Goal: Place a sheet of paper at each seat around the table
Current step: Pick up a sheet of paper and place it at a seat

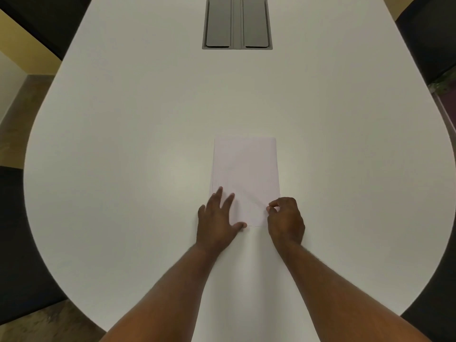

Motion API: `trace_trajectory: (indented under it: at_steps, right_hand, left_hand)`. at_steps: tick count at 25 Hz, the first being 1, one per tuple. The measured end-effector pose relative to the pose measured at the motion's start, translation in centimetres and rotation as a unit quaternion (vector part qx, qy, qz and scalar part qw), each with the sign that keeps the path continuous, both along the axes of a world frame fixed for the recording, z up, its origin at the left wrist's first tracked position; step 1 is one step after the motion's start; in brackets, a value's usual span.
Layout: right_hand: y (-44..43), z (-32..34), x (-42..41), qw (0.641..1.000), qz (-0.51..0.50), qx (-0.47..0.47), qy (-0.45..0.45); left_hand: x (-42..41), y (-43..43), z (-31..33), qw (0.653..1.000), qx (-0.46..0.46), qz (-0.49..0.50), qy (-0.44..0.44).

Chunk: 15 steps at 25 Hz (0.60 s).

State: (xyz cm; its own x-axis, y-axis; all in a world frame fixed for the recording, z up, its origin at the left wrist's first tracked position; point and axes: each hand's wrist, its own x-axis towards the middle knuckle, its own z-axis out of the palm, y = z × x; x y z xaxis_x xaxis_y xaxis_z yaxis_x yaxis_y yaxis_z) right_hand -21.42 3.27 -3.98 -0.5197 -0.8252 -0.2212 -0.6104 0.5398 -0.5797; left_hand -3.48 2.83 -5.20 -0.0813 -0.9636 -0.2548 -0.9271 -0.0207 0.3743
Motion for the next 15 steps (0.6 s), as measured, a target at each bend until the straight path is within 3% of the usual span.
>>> trace_trajectory:
  at_steps: [2,6,9,15]
  right_hand:
    - [0.1,0.0,-0.3,1.0,-0.009,0.012,-0.012]
    - [0.2,-0.3,-0.8,0.997,0.042,0.055,0.03]
    - [0.6,-1.0,-0.6,0.992,0.051,0.079,0.09]
    - [0.2,-1.3,-0.8,0.997,-0.048,0.059,-0.026]
  left_hand:
    - [-0.1,-0.4,0.4,0.996,0.022,0.071,0.038]
    - [0.2,-1.0,0.5,0.995,0.068,-0.003,-0.066]
    - [-0.1,-0.4,0.4,0.996,0.052,-0.016,-0.071]
    - [-1.2,0.2,0.7,0.997,0.064,-0.02,-0.049]
